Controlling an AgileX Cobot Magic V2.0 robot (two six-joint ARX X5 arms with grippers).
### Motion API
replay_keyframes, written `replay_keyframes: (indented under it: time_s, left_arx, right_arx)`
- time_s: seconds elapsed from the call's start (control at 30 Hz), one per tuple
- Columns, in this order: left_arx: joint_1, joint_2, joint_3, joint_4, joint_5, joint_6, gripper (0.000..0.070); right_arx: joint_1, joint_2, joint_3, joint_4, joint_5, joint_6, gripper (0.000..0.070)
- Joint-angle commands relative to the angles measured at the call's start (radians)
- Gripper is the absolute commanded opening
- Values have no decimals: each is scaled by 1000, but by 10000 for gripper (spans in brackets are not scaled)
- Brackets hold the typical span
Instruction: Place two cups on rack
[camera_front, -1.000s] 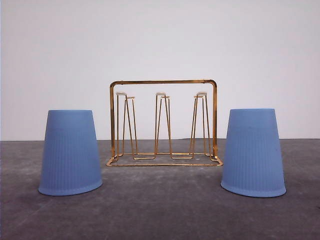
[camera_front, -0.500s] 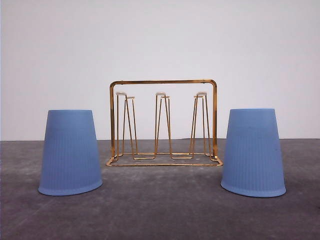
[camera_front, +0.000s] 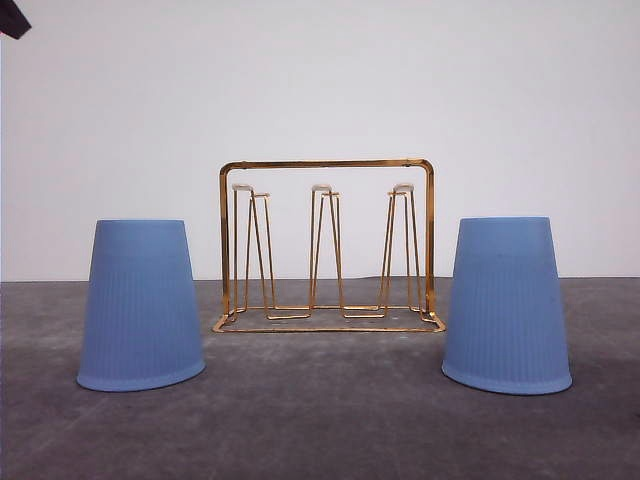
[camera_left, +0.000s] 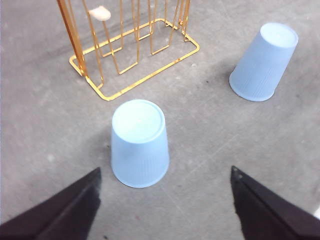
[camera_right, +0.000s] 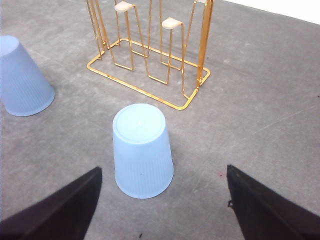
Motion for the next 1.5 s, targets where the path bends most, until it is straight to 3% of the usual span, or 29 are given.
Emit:
replay_keyframes:
  time_s: [0.0, 0.2, 0.3, 0.43, 0.73, 1.03, 1.1, 1.3, 1.47]
  left_arx:
    - [-5, 22, 19, 23, -1, -76, 518]
    - [-6, 153, 19, 119, -9, -226, 519]
    - [-7, 245, 19, 193, -19, -263, 539]
    - [-16, 371, 19, 278, -29, -268, 653]
    - [-71, 619, 19, 387, -107, -263, 650]
    - [-123, 751, 19, 443, -181, -263, 631]
    - [-129, 755, 19, 441, -187, -263, 590]
    - [-136, 747, 57, 379, -187, -266, 315]
    - [-136, 747, 166, 230, -189, -266, 269]
  right_arx:
    - [3, 3, 15, 11, 3, -7, 520]
    - [3, 4, 15, 34, 3, -4, 519]
    - [3, 4, 15, 55, 3, -4, 519]
    - [3, 4, 15, 85, 3, 1, 519]
    - [3, 4, 15, 92, 4, 3, 519]
    - [3, 4, 15, 92, 4, 3, 519]
    - [3, 4, 15, 92, 4, 4, 519]
    - [3, 4, 15, 92, 4, 4, 519]
    - [3, 4, 15, 92, 4, 3, 519]
